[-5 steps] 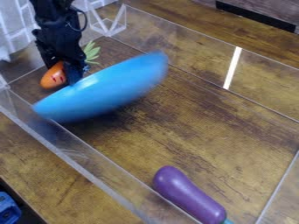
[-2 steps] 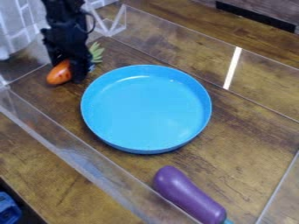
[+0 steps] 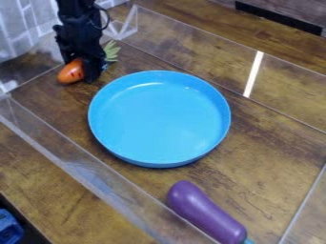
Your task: Move the carrot to the left side
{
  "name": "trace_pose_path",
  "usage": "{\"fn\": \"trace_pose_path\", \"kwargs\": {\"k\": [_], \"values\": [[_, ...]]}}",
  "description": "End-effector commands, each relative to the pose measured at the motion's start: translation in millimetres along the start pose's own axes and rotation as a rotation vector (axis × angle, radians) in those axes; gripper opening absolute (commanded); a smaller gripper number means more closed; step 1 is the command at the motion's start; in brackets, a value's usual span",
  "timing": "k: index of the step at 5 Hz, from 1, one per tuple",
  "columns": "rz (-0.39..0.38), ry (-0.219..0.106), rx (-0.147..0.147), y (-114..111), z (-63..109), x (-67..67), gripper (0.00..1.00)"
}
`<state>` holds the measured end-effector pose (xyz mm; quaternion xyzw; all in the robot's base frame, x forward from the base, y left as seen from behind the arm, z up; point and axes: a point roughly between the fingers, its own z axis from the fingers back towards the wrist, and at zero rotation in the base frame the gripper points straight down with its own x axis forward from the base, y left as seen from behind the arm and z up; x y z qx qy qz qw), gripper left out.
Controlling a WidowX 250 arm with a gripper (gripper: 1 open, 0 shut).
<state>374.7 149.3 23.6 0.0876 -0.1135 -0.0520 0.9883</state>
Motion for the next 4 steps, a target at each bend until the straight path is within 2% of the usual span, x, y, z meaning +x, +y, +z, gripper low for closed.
{"fn": "trace_pose_path", "kwargs": {"k": [1, 4], "values": [[0.012, 0.006, 0.010, 15.3, -2.8, -4.1, 0.00], [0.003, 0.040, -0.001, 30.7, -18.2, -4.7, 0.00]]}}
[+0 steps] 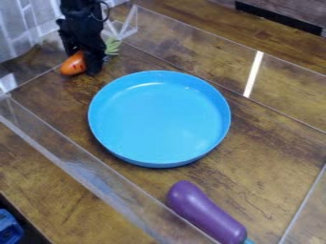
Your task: Move the carrot to the left side
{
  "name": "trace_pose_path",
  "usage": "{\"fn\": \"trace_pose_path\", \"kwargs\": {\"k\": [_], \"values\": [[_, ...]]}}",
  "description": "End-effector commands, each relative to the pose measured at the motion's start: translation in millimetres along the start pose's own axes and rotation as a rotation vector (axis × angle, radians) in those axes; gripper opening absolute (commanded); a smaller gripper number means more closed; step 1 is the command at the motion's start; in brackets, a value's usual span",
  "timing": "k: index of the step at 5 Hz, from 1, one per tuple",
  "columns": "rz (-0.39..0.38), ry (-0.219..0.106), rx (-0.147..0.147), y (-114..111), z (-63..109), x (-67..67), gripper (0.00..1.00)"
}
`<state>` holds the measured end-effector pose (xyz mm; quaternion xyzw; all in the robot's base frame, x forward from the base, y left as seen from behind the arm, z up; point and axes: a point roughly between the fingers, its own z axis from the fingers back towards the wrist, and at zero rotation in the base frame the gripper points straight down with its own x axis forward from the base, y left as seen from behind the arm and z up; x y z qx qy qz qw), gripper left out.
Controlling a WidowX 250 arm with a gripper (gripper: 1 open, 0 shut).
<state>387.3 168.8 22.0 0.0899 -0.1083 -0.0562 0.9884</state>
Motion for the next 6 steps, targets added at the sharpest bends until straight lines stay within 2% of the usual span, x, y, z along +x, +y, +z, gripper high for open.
{"fn": "trace_pose_path", "kwargs": {"k": [1, 3, 6], "values": [[0.010, 0.041, -0.008, 15.7, -15.1, -14.6, 0.00], [0.008, 0.052, -0.016, 24.7, -21.6, -17.3, 0.00], [0.008, 0.063, -0.022, 26.3, -26.8, -21.3, 0.00]]}}
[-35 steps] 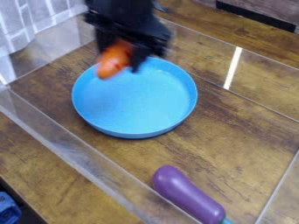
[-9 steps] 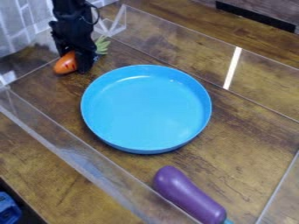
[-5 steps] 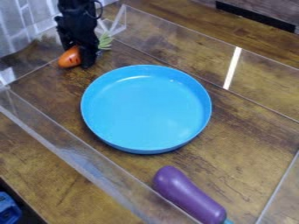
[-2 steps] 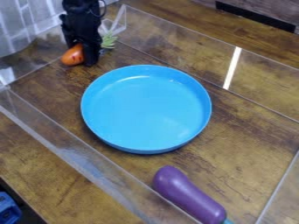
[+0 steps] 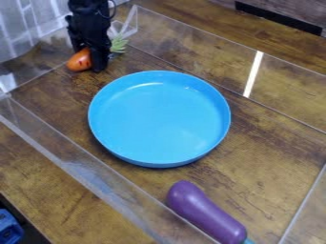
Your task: Move the carrot to the left side
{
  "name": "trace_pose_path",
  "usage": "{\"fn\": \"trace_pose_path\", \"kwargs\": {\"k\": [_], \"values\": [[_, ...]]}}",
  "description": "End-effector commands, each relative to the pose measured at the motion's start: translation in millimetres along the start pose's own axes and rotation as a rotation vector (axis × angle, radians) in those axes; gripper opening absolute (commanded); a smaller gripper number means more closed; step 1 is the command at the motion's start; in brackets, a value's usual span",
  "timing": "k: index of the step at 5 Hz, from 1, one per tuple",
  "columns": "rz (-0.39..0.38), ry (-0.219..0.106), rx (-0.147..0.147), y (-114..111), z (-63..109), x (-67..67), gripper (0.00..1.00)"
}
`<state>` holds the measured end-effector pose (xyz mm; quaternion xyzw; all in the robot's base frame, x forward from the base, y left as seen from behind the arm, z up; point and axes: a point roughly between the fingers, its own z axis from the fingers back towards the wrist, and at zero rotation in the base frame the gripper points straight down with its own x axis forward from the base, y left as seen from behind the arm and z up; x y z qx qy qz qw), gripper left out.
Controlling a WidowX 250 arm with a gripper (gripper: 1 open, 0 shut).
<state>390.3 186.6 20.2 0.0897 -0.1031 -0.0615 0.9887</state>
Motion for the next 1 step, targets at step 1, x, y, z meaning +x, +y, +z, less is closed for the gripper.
{"fn": "trace_pose_path", "kwargs": {"k": [1], "values": [[0.019, 0.056, -0.022, 8.6, -22.8, -22.6, 0.00]]}}
